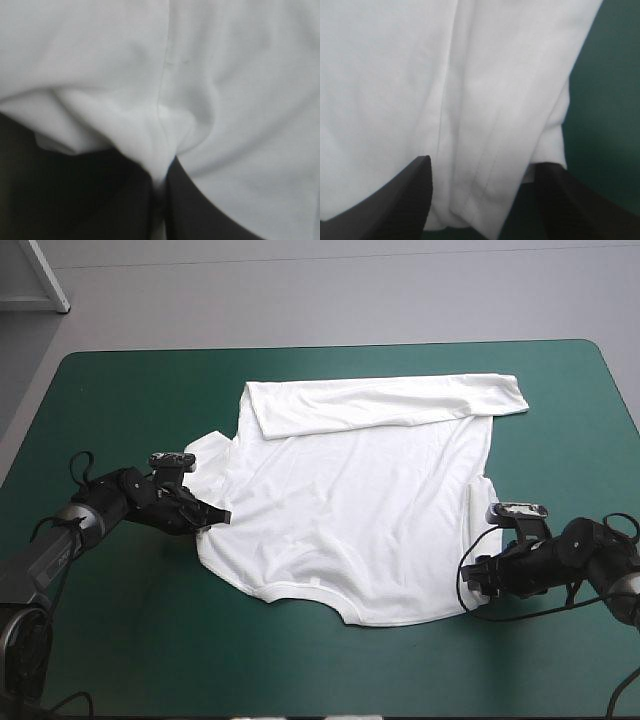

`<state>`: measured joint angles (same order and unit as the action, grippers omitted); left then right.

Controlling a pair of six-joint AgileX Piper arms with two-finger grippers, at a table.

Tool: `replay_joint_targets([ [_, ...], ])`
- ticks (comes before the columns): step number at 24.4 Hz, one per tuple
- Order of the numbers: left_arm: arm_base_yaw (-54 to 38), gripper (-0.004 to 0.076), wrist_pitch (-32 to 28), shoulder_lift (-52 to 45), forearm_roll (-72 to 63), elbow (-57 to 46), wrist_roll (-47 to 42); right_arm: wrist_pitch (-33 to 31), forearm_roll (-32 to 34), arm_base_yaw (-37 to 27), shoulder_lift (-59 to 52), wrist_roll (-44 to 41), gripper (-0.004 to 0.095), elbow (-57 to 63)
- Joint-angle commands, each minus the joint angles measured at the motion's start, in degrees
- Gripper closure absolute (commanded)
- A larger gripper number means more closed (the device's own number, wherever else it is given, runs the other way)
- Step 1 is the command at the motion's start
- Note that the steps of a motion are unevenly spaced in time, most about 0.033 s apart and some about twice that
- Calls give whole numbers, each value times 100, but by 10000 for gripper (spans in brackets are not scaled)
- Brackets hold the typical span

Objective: Fold the cloth

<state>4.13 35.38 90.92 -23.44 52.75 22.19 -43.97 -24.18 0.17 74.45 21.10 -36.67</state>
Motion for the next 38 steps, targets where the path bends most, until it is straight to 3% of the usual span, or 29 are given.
replay_joint_targets([
  [1, 14, 705, -89, -135, -30, 97, 4, 124, 12, -41, 410, 152, 410, 22],
  [2, 14, 705, -93, -135, -30, 97, 4, 82, 12, -41, 482, 183, 491, 22],
  [3, 14, 705, -144, -135, -30, 97, 4, 42, 12, -41, 622, 375, 673, 22],
  [5, 14, 705, -159, -135, -30, 97, 4, 124, -6, -41, 601, 501, 915, 12],
  [10, 14, 705, -210, -476, -329, 97, 265, 138, -29, -41, -143, 503, 909, -465],
  [17, 14, 705, -81, -2497, -252, 931, 436, 9, -283, -41, -1809, 614, 910, -3093],
  [23, 14, 705, -238, -3329, -243, 2362, 451, 17, -283, -41, -1890, 633, 910, -5240],
  [38, 14, 705, 423, -3345, 358, 7078, 906, 100, -243, -41, -1890, 840, 910, -9014],
])
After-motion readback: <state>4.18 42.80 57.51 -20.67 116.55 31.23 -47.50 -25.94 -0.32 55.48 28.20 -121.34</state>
